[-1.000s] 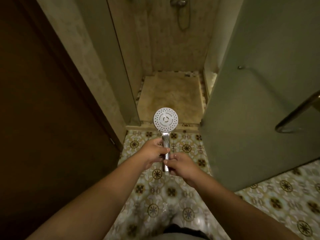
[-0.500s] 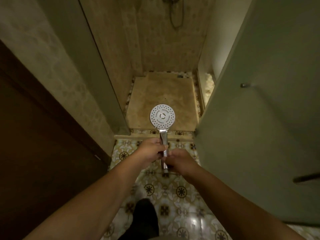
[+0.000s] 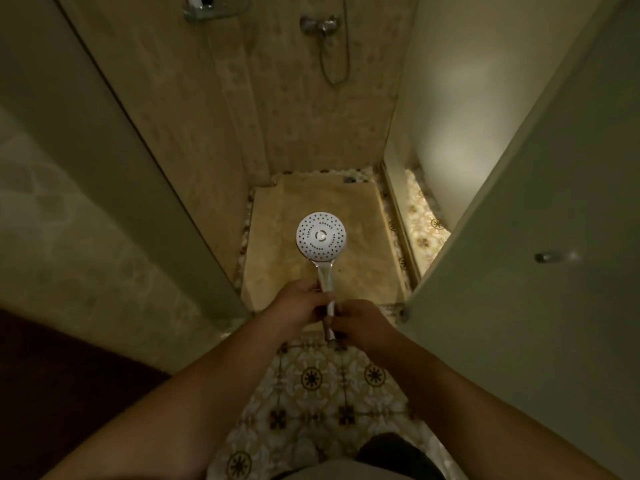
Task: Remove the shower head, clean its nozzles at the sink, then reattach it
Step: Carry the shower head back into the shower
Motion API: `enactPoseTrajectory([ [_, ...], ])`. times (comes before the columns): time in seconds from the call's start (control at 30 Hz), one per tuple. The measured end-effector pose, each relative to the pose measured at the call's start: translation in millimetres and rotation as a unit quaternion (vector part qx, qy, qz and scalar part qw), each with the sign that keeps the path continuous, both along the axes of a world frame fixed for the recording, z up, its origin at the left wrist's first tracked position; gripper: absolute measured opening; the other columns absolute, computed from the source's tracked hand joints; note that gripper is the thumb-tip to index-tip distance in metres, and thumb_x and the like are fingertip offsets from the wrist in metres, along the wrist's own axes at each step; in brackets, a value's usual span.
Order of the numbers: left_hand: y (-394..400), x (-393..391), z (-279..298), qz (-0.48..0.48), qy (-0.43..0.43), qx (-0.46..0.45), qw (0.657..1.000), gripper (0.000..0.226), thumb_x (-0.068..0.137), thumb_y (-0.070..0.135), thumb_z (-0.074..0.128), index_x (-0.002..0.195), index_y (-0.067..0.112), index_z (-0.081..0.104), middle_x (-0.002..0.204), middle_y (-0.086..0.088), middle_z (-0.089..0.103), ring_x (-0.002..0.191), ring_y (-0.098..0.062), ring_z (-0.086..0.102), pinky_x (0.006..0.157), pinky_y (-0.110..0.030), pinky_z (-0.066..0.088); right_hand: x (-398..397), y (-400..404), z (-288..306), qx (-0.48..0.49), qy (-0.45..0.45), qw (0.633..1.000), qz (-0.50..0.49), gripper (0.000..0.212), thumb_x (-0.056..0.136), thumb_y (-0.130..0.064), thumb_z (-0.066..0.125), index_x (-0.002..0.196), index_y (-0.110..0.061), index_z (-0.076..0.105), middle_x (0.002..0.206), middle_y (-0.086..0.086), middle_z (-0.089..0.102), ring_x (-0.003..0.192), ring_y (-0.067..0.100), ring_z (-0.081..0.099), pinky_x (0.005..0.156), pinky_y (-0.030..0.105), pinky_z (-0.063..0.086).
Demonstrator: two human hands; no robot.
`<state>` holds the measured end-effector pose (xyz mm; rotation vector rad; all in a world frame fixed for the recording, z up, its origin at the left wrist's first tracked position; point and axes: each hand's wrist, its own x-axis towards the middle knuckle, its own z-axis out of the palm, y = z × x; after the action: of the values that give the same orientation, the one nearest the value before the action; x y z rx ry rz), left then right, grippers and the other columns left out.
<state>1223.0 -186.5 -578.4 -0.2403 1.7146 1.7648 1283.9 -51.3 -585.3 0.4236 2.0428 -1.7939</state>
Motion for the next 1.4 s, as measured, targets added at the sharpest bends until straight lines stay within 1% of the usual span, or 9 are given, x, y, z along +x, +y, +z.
enactPoseTrajectory([
  [0.13, 12.9, -61.6, 3.0, -0.008, 0.006, -0.006, 1.000, 0.028, 0.092, 0.002, 0.061, 0.120, -0.002, 0.061, 0.093, -0.015, 0.064, 0.084, -0.028, 0.063, 0.075, -0.037, 0.054, -61.4, 10.1, -1.5, 0.005, 0.010, 1.000, 0.013, 0.040, 0.087, -0.010, 0.067, 0.049, -0.024, 0.065, 0.046, -0.007, 0.055, 0.048, 0.009, 0.054, 0.053, 0.026, 0.046],
  [0.3, 42.0, -146.4, -3.1, 0.000, 0.014, -0.015, 1.000, 0.024, 0.092, 0.004, 0.061, 0.116, 0.006, 0.063, 0.102, -0.016, 0.067, 0.091, -0.027, 0.066, 0.076, -0.033, 0.057, -151.3, 40.4, -11.4, -0.027, -0.004, 1.000, 0.008, 0.036, 0.087, -0.009, 0.067, 0.054, -0.020, 0.068, 0.049, -0.006, 0.058, 0.049, 0.009, 0.056, 0.052, 0.024, 0.049],
  [0.53, 89.7, -266.8, 0.1, 0.010, 0.034, -0.021, 0.999, 0.013, 0.092, 0.003, 0.059, 0.104, 0.002, 0.065, 0.081, -0.010, 0.063, 0.065, -0.015, 0.062, 0.064, -0.030, 0.051, -281.2, 95.4, -6.8, -0.042, -0.008, 0.998, 0.035, 0.020, 0.088, -0.007, 0.065, 0.070, -0.014, 0.067, 0.052, -0.009, 0.062, 0.054, 0.006, 0.062, 0.058, 0.024, 0.053],
  [0.67, 110.5, -326.6, 10.5, 0.009, 0.036, -0.023, 0.999, 0.010, 0.093, 0.002, 0.059, 0.100, 0.005, 0.065, 0.083, -0.008, 0.064, 0.068, -0.015, 0.063, 0.061, -0.026, 0.053, -340.2, 115.1, 1.3, -0.035, -0.009, 0.999, 0.032, 0.017, 0.088, -0.007, 0.066, 0.072, -0.011, 0.065, 0.065, 0.002, 0.061, 0.062, 0.012, 0.061, 0.065, 0.031, 0.053],
  [0.77, 126.2, -365.6, 14.3, 0.017, 0.038, -0.026, 0.999, 0.016, 0.092, 0.005, 0.061, 0.107, 0.006, 0.065, 0.087, -0.007, 0.066, 0.074, -0.017, 0.065, 0.062, -0.025, 0.054, -378.9, 128.4, 4.6, -0.040, -0.006, 0.999, 0.027, 0.009, 0.089, -0.006, 0.065, 0.081, -0.008, 0.068, 0.073, 0.006, 0.064, 0.066, 0.014, 0.064, 0.064, 0.028, 0.056],
  [0.87, 139.3, -405.8, 14.4, 0.022, 0.037, -0.033, 0.999, 0.020, 0.092, 0.005, 0.061, 0.111, 0.008, 0.066, 0.091, -0.008, 0.068, 0.080, -0.019, 0.066, 0.066, -0.027, 0.055, -418.5, 141.3, 4.9, -0.045, -0.006, 0.999, 0.017, 0.019, 0.090, -0.005, 0.064, 0.073, -0.013, 0.067, 0.058, -0.005, 0.064, 0.057, 0.008, 0.063, 0.055, 0.021, 0.054],
  [1.03, 155.7, -488.8, 12.7, -0.015, 0.048, -0.034, 0.998, 0.021, 0.093, 0.004, 0.059, 0.113, 0.000, 0.062, 0.082, -0.005, 0.065, 0.066, -0.012, 0.063, 0.051, -0.019, 0.049, -493.9, 156.0, 1.3, -0.036, -0.006, 0.999, 0.010, 0.016, 0.091, -0.009, 0.063, 0.079, -0.018, 0.069, 0.063, -0.005, 0.065, 0.058, 0.005, 0.063, 0.058, 0.021, 0.054],
  [1.17, 166.7, -568.9, 5.6, -0.030, 0.051, -0.016, 0.998, 0.017, 0.093, 0.004, 0.059, 0.109, 0.007, 0.064, 0.091, -0.007, 0.068, 0.079, -0.017, 0.067, 0.057, -0.021, 0.053, -568.7, 165.0, -2.9, -0.041, 0.008, 0.999, -0.020, 0.015, 0.090, -0.006, 0.063, 0.083, -0.016, 0.071, 0.066, -0.004, 0.068, 0.060, 0.007, 0.067, 0.057, 0.022, 0.054],
  [1.4, 160.5, -703.6, 8.0, -0.046, 0.020, -0.016, 0.999, 0.022, 0.093, 0.006, 0.060, 0.115, 0.007, 0.063, 0.100, -0.009, 0.069, 0.087, -0.019, 0.068, 0.073, -0.028, 0.058, -699.9, 156.6, -0.5, -0.029, -0.030, 0.998, -0.049, 0.008, 0.089, -0.007, 0.065, 0.092, -0.013, 0.070, 0.091, 0.010, 0.070, 0.080, 0.019, 0.071, 0.076, 0.036, 0.061],
])
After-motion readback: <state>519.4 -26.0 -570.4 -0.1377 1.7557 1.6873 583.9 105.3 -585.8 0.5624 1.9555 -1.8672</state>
